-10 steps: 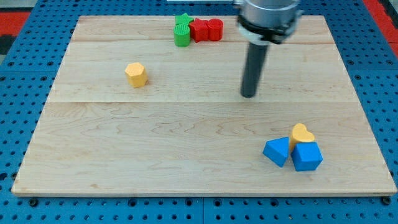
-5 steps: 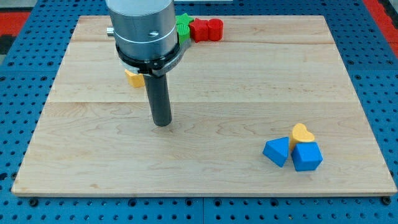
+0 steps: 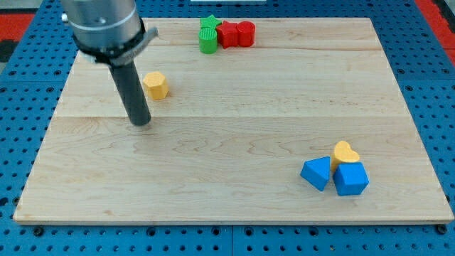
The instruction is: Put the yellow blocks into the blue blocks
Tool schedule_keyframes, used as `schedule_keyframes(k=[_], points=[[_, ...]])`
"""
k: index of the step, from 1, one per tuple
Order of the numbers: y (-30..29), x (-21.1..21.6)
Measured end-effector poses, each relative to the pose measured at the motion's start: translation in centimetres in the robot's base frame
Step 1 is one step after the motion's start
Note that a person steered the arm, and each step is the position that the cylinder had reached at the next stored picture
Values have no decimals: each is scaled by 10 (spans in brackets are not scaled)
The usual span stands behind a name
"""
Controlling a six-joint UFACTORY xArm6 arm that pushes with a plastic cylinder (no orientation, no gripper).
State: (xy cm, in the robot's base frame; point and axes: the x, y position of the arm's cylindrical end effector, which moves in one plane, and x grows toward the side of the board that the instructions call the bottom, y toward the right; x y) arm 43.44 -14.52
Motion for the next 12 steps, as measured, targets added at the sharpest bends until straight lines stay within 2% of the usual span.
schedule_keyframes(k=[1,2,4,5,6,7,8,9,10,11,12], points=[[-52,-42],[-29,-69],[132,-21],[118,-61],[143,-58],[159,3],[189,31],[208,36],[184,-1],[246,30],[256,58]])
